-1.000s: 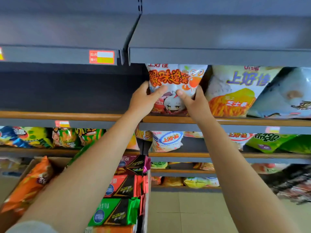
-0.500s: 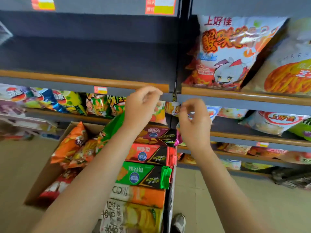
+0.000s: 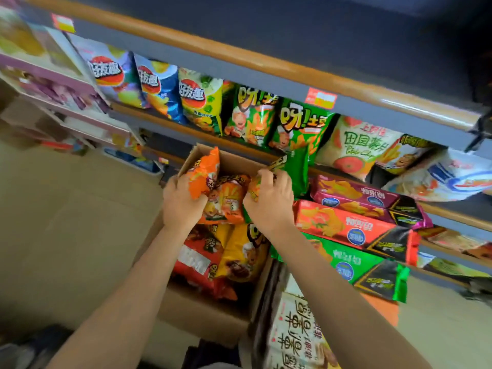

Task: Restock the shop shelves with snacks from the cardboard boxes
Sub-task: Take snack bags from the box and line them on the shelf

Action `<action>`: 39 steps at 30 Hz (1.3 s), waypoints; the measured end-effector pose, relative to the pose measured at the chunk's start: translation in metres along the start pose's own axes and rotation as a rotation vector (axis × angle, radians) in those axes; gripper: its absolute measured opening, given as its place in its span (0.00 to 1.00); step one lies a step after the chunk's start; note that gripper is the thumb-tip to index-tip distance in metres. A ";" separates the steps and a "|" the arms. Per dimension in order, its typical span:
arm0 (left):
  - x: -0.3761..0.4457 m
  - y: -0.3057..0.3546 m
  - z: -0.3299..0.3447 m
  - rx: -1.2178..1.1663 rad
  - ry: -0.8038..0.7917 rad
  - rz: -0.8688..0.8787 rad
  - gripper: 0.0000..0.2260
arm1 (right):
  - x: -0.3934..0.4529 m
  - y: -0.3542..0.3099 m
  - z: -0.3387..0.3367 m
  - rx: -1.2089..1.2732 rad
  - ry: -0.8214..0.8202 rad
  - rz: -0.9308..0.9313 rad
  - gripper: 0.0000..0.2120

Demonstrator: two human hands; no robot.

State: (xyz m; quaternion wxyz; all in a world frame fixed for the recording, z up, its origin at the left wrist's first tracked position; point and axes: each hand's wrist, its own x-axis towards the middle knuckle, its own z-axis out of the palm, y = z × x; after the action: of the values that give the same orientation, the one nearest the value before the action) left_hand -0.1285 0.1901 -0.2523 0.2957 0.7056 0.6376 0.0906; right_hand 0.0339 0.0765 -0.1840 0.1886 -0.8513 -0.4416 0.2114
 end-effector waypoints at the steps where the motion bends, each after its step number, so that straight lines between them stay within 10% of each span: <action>1: 0.008 -0.009 0.000 0.025 -0.019 0.028 0.29 | 0.007 -0.005 0.005 -0.138 0.089 0.039 0.29; 6: 0.034 -0.033 0.011 0.189 -0.356 0.056 0.33 | 0.037 0.002 -0.008 -0.423 0.005 0.408 0.34; 11: 0.035 -0.032 0.012 0.243 -0.399 0.072 0.34 | 0.038 -0.007 -0.011 -0.292 0.017 0.219 0.37; 15: 0.023 -0.019 -0.009 0.240 -0.364 0.169 0.42 | 0.042 -0.027 -0.017 -0.106 0.116 -0.004 0.16; 22: -0.014 0.040 -0.040 -0.562 -0.457 0.447 0.54 | 0.029 -0.092 -0.042 0.206 0.255 -0.114 0.06; 27: -0.009 0.029 -0.056 -0.524 -0.424 0.406 0.54 | 0.032 -0.108 -0.045 0.514 0.097 0.122 0.10; 35: -0.002 -0.054 -0.065 -0.707 -0.202 -0.118 0.25 | 0.053 -0.065 0.009 0.337 0.099 0.210 0.05; 39: -0.001 -0.084 -0.066 -0.855 -0.167 -0.391 0.24 | 0.052 -0.016 0.076 0.034 -0.365 0.478 0.18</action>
State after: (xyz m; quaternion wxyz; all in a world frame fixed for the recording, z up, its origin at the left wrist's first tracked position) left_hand -0.2332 0.2102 -0.2435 0.6212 0.3924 0.6380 0.2304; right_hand 0.0100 0.1389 -0.2497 0.0653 -0.8758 -0.2517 0.4067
